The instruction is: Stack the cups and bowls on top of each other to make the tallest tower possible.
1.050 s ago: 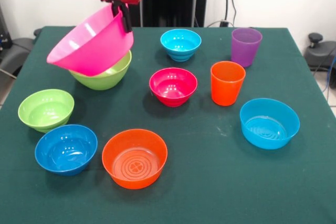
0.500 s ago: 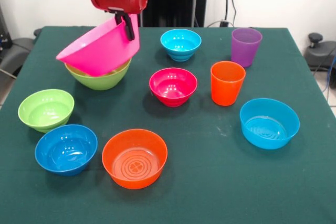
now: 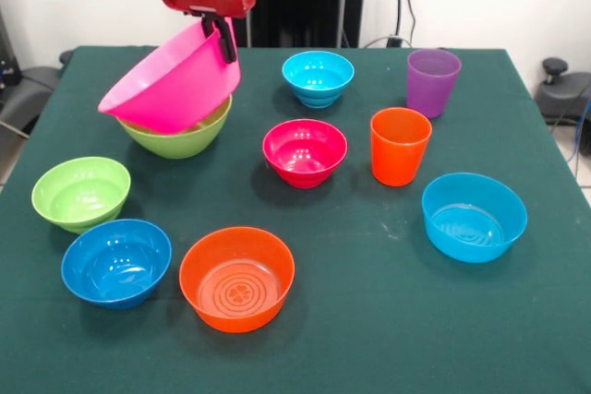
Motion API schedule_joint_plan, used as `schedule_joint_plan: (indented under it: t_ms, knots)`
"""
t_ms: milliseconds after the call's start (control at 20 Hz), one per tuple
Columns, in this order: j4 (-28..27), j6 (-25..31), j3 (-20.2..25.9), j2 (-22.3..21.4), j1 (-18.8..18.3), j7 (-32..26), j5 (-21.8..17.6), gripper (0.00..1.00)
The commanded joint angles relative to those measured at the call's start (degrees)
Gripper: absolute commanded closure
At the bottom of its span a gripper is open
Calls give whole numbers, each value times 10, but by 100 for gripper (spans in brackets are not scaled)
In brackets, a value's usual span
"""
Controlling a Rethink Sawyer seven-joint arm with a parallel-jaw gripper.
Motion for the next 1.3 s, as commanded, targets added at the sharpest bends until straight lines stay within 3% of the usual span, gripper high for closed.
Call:
schedule_joint_plan:
  t_ms: [50,550,600,1300]
  knots:
    - [11,0,49,-10,5,-36,-47,100]
    - [-11,-6,49,5,-1,-46,-56,100]
    - [-11,-9,50,5,-2,-45,-60,0]
    - [-21,-1,54,19,6,-29,-62,0]
